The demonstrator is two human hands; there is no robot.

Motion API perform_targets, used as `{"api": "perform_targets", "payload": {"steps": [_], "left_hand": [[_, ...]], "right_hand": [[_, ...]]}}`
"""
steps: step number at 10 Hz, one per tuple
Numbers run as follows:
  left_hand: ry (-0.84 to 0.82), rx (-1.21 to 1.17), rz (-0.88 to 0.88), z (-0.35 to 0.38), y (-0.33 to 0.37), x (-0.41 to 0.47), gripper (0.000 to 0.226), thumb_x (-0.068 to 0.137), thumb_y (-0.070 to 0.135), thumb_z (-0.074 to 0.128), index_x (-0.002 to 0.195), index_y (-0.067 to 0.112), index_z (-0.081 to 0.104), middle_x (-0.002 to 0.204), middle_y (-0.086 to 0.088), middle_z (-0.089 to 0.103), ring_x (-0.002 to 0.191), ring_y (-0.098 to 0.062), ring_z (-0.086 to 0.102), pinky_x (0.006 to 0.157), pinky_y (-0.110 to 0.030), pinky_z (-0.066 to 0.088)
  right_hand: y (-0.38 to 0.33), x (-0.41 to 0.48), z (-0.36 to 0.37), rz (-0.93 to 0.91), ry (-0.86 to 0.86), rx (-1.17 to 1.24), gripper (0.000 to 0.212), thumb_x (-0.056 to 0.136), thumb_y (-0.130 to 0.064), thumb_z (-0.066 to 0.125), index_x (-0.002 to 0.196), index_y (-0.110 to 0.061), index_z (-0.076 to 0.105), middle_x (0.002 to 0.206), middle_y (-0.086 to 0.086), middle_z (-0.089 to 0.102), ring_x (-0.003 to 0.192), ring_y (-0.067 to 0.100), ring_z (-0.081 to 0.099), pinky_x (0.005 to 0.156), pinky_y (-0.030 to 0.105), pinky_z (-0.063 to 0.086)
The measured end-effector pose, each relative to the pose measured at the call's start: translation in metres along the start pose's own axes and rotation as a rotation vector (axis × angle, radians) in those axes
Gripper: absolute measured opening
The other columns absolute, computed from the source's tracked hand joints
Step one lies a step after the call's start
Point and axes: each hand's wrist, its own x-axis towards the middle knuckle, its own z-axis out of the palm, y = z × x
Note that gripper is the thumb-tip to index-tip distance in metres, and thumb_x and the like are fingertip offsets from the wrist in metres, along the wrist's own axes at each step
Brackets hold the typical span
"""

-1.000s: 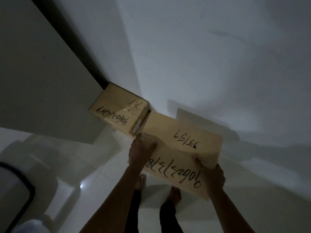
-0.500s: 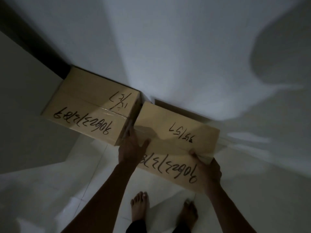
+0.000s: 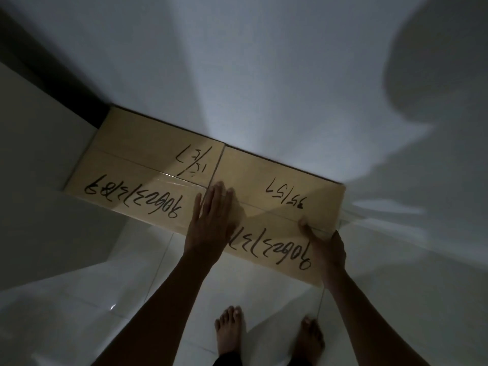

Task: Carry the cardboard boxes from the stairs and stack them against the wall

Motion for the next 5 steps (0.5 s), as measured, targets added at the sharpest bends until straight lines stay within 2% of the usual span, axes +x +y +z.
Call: {"api": "perform_targets", "payload": {"steps": [1, 2, 3, 4, 5], "left_hand": [[-0.012, 0.022, 0.011, 0.002, -0.003, 0.0, 0.081, 0.095, 0.051, 0.044, 0.16, 0.006, 0.023, 0.167, -0.023, 0.016, 0.154, -0.04, 0.018, 0.123, -0.06, 0.02], [-0.029, 0.051, -0.009, 0.005, -0.004, 0.001, 0.08, 0.097, 0.053, 0.042, 0.16, 0.008, 0.023, 0.167, -0.022, 0.016, 0.153, -0.041, 0.02, 0.122, -0.061, 0.022], [-0.057, 0.029, 0.013, 0.003, -0.005, 0.0, 0.082, 0.096, 0.05, 0.046, 0.161, 0.008, 0.02, 0.168, -0.022, 0.013, 0.154, -0.041, 0.017, 0.123, -0.058, 0.016], [-0.108, -0.042, -0.008, -0.024, -0.003, -0.001, 0.083, 0.099, 0.048, 0.043, 0.162, 0.009, 0.005, 0.169, -0.019, 0.0, 0.156, -0.037, 0.006, 0.124, -0.049, 0.004], [-0.103, -0.046, -0.102, -0.071, 0.003, -0.017, 0.082, 0.103, 0.055, 0.032, 0.162, 0.009, -0.002, 0.169, -0.017, -0.007, 0.157, -0.034, -0.003, 0.124, -0.045, -0.006]], "right_hand": [[-0.001, 0.004, -0.003, -0.015, -0.057, -0.006, 0.116, 0.046, -0.093, 0.069, 0.133, -0.017, 0.06, 0.115, 0.008, 0.075, 0.089, 0.022, 0.071, 0.07, 0.031, 0.054], [-0.002, 0.01, -0.006, -0.017, -0.101, -0.034, 0.123, 0.041, -0.095, 0.068, 0.135, -0.016, 0.059, 0.112, 0.008, 0.076, 0.084, 0.019, 0.072, 0.059, 0.025, 0.049], [0.001, 0.009, -0.009, -0.045, -0.119, -0.057, 0.126, 0.049, -0.094, 0.067, 0.142, -0.01, 0.051, 0.116, 0.008, 0.073, 0.093, 0.027, 0.073, 0.061, 0.025, 0.05], [-0.013, -0.009, -0.016, -0.115, -0.078, -0.192, 0.108, 0.079, -0.077, 0.067, 0.15, -0.002, 0.036, 0.13, 0.014, 0.062, 0.114, 0.038, 0.068, 0.074, 0.033, 0.052], [-0.029, -0.037, -0.037, -0.233, -0.07, -0.246, 0.132, 0.062, -0.1, 0.045, 0.157, -0.008, 0.03, 0.146, 0.02, 0.052, 0.126, 0.039, 0.06, 0.09, 0.051, 0.06]]}}
